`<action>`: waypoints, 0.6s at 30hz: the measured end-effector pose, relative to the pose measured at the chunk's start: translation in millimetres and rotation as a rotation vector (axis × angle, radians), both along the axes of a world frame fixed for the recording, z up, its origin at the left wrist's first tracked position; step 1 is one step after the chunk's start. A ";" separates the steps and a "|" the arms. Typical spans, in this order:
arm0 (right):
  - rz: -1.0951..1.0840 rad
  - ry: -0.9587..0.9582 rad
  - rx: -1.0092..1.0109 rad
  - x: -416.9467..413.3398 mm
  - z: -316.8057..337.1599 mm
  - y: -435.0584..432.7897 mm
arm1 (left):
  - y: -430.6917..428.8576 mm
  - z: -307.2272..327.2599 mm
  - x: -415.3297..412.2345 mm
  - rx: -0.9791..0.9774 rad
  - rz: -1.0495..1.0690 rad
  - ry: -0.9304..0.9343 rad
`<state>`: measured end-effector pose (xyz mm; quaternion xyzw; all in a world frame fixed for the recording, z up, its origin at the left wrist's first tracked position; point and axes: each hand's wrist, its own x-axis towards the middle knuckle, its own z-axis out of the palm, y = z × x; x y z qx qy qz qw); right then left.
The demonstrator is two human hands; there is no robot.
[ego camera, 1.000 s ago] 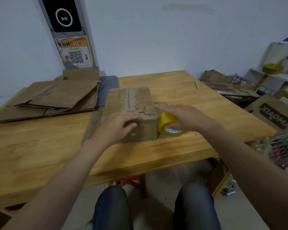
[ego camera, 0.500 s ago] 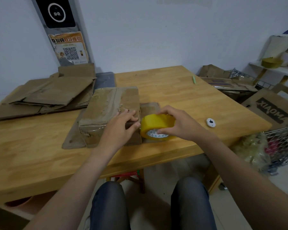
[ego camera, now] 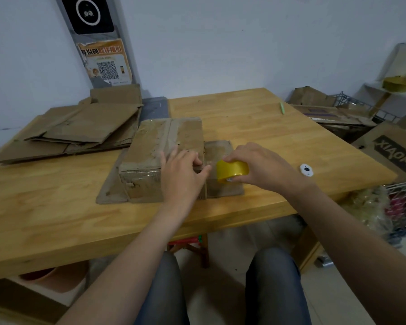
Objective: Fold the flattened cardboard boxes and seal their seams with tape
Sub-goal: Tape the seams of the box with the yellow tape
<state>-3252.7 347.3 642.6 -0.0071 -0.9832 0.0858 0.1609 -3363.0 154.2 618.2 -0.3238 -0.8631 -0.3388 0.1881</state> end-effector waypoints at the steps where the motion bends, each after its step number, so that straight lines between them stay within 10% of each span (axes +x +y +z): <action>1: -0.002 0.015 0.021 -1.3 -0.2 -2.8 | 1.7 -1.6 2.3 -0.008 0.027 0.026; 18: 0.169 -0.002 -0.242 -12.3 -7.3 -79.2 | -101.8 -10.2 -14.2 0.039 -0.059 0.026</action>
